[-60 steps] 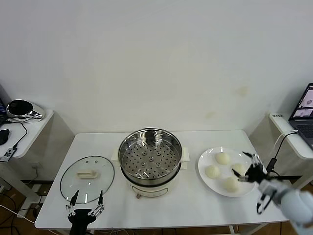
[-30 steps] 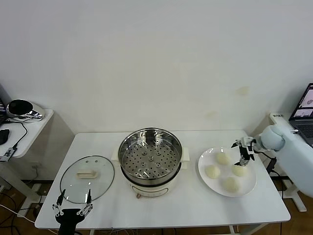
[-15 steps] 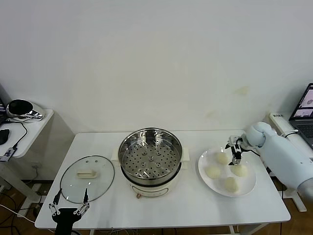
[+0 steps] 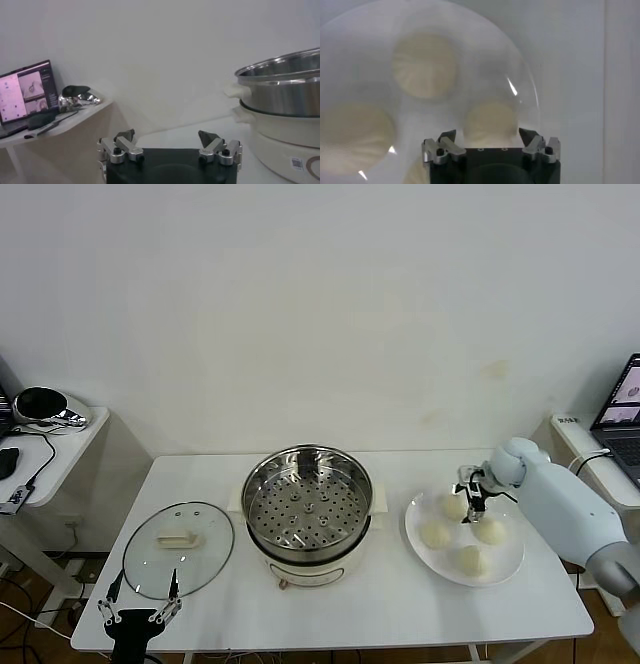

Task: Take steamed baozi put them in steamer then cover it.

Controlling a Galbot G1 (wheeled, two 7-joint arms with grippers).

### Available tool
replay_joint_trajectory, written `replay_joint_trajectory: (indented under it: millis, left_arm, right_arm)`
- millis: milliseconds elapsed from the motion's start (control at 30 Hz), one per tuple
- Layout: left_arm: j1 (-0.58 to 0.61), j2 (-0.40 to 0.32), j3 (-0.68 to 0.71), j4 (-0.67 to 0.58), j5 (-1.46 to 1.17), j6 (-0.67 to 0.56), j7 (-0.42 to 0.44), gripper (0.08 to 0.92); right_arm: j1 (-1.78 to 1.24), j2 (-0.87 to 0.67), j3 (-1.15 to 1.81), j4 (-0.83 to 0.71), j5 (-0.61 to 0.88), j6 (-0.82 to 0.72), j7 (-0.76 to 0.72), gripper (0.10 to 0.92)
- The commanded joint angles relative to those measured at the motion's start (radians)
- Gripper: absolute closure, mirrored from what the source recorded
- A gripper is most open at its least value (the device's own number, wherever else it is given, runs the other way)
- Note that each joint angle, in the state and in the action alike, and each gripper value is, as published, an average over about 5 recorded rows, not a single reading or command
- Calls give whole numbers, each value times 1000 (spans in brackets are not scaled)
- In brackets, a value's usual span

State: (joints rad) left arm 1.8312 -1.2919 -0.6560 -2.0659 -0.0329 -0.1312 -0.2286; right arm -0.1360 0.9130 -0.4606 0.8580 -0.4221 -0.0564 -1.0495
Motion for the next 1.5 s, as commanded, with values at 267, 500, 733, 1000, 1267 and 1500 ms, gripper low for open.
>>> replay_joint_trajectory:
  millis: [267, 500, 733, 1000, 1267, 1500]
  left_arm:
    - [5, 0, -2, -4, 11, -8, -3, 177]
    - [7, 5, 8, -8, 11, -7, -3, 177]
    - [-2, 18, 10, -7, 5, -8, -5, 177]
    - [-22, 34, 10, 4, -13, -11, -7, 177]
    - [-39, 39, 8, 17, -25, -15, -11, 177]
    - [-42, 38, -1, 23, -30, -14, -13, 177]
  right_arm:
    - [6, -5, -9, 2, -2, 13, 2, 416]
    - [86, -101, -109, 158, 108, -2, -16, 421]
    - [289, -224, -238, 351, 276, -37, -32, 423]
    - [616, -228, -458, 446, 506, -24, -27, 425]
    - [797, -54, -664, 450, 663, 59, -3, 423]
    - [810, 135, -744, 394, 698, 147, 16, 423]
